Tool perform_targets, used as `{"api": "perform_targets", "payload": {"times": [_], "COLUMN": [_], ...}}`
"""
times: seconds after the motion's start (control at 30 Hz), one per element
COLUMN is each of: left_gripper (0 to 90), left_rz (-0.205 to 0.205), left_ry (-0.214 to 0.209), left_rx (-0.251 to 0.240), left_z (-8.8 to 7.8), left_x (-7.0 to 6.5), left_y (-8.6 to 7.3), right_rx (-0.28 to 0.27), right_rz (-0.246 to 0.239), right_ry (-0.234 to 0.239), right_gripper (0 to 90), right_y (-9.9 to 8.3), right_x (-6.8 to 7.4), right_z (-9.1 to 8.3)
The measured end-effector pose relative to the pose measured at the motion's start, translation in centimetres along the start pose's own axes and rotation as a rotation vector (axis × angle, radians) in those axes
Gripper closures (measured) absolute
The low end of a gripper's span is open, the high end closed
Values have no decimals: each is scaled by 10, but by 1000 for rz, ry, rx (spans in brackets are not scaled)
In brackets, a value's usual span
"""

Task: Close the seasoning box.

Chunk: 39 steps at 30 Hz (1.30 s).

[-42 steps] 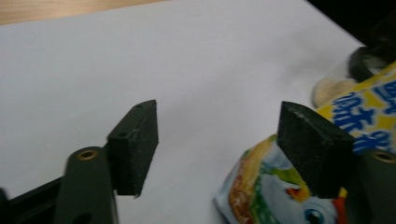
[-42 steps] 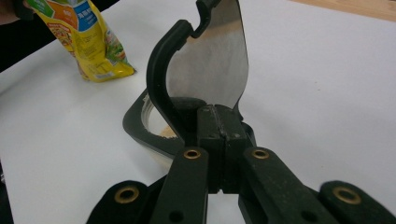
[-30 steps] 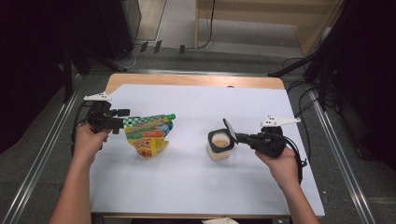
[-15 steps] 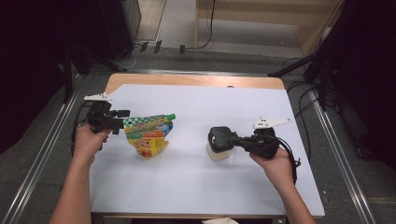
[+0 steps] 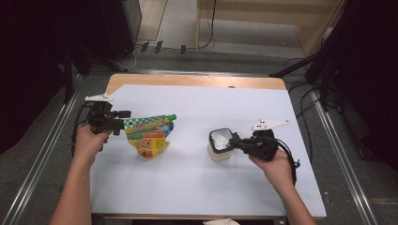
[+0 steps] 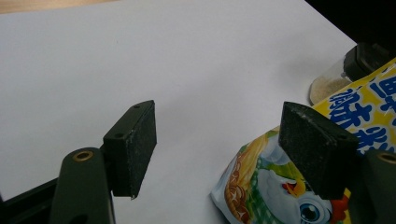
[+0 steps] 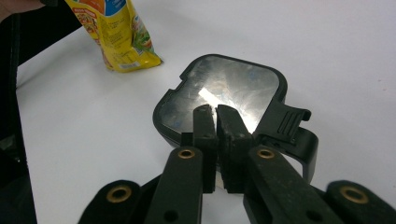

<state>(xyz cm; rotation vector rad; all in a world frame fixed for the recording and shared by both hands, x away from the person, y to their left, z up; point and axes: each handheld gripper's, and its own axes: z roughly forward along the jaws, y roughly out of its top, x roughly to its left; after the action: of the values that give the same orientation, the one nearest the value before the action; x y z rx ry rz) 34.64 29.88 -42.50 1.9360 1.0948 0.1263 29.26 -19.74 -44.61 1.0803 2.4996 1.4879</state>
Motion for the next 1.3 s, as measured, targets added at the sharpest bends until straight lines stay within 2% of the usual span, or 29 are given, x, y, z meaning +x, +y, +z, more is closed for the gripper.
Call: {"api": "perform_targets", "payload": {"times": [0.23,0.53,0.87,1.07,1.17,1.3], "left_gripper": [286,285,286,285,286,286], "left_rz": [2,3,3,2,1,-2], "left_ry": [-1,3,7,6,7,7], "left_rx": [5,12,14,19,19,21], "left_z": [1,1,3,4,3,4], "left_x": [0,1,2,3,4,3], "left_y": [0,0,-1,-1,-1,-1], "right_rx": [-8,-28,-52,-73,-77,-79], "right_rz": [-2,15,43,62,61,83], "right_ry": [-20,-53,-131,-173,-198,-218], "right_gripper": [804,706,541,479,469,452], "right_y": [-2,-7,-17,-24,-27,-31], "right_x": [-4,-16,-35,-46,-52,-58], "right_z": [-4,-14,-25,-31,-33,-37]}}
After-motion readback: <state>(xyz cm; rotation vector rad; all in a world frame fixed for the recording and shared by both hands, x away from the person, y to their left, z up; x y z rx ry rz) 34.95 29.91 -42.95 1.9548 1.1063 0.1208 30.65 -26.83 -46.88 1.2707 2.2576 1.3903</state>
